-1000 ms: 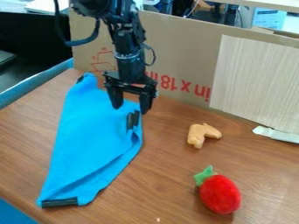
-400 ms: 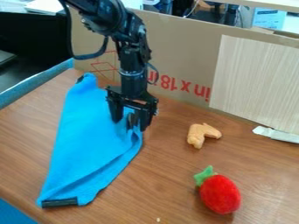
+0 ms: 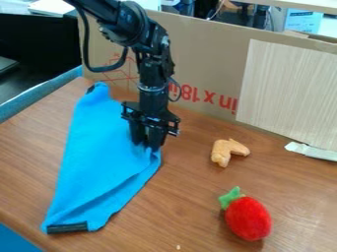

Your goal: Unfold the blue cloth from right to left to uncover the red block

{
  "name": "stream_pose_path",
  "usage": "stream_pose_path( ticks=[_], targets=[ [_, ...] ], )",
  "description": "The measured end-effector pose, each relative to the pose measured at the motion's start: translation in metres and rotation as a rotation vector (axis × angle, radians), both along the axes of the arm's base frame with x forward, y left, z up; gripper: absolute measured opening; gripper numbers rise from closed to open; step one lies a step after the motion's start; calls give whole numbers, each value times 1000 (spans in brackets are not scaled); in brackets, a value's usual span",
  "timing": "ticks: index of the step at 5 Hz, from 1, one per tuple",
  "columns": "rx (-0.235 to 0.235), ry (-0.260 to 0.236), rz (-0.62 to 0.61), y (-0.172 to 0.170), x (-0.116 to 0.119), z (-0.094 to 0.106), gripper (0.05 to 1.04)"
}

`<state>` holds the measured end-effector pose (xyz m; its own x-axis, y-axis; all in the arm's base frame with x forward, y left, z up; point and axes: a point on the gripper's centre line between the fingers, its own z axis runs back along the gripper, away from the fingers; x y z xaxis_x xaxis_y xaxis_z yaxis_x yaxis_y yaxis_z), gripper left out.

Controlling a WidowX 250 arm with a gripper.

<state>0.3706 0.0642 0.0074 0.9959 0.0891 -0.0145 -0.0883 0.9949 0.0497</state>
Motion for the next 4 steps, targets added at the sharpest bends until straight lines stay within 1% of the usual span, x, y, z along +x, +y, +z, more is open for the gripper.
stream_pose_path(
  ticks=[1,2,3,4],
  targets=[
    [-13,5,-18,-2,0,1,250],
    [-40,12,-41,-6,-2,4,104],
    [-95,-48,-62,-10,0,37,67],
    [-147,-72,-16,7,-8,56,64]
  ],
)
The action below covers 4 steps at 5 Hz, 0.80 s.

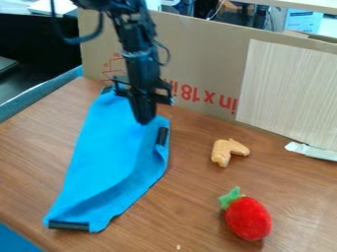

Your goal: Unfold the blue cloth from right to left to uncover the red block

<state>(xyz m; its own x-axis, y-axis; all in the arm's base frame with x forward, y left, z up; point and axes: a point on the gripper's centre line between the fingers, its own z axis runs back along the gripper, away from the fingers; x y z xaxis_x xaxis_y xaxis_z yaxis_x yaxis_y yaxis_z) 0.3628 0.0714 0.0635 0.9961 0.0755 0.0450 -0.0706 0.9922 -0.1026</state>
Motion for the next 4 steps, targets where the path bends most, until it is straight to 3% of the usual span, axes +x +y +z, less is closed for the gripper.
stream_pose_path(
  ticks=[1,2,4],
  targets=[
    [-11,-11,40,23,-13,17,64],
    [7,29,104,51,-28,16,63],
    [122,134,278,112,-63,2,63]
  ],
)
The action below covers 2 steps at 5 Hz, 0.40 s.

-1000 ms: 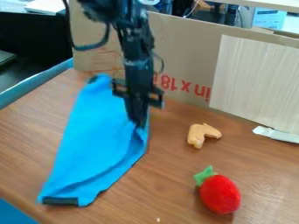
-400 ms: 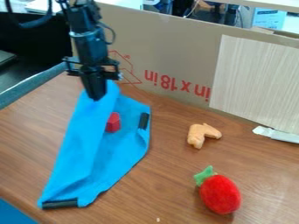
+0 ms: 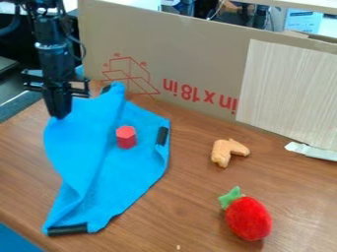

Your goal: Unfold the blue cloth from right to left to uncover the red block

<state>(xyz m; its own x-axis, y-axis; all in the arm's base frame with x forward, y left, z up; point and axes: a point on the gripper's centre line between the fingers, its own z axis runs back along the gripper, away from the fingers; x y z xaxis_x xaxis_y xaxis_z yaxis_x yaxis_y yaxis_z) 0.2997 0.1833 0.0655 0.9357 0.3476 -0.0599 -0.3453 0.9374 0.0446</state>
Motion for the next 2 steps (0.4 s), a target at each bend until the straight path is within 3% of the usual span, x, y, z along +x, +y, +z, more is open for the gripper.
stream_pose_path(
  ticks=[1,2],
  targets=[
    [50,52,40,24,-10,-10,63],
    [82,58,28,41,-18,-10,63]
  ],
)
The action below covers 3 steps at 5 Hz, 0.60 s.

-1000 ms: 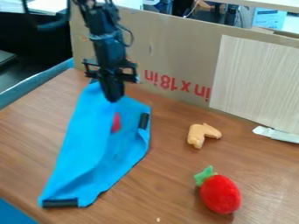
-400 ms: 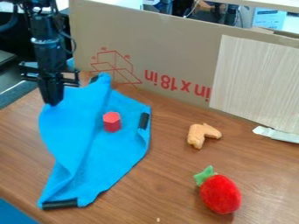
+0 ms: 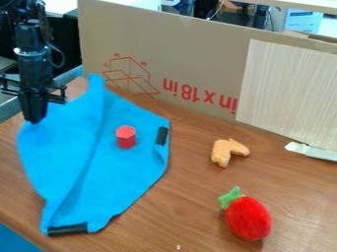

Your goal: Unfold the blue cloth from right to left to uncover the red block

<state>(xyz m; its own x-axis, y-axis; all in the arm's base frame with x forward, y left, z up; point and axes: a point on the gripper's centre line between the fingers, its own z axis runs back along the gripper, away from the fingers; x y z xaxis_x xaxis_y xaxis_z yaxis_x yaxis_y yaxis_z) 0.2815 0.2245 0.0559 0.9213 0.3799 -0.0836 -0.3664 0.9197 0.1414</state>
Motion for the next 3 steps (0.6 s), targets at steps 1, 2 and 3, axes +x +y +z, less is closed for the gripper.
stream_pose_path(
  ticks=[1,2,3],
  targets=[
    [-13,6,-8,11,-7,4,63],
    [-18,4,33,28,-19,11,63],
    [-35,67,70,35,-26,8,63]
  ],
)
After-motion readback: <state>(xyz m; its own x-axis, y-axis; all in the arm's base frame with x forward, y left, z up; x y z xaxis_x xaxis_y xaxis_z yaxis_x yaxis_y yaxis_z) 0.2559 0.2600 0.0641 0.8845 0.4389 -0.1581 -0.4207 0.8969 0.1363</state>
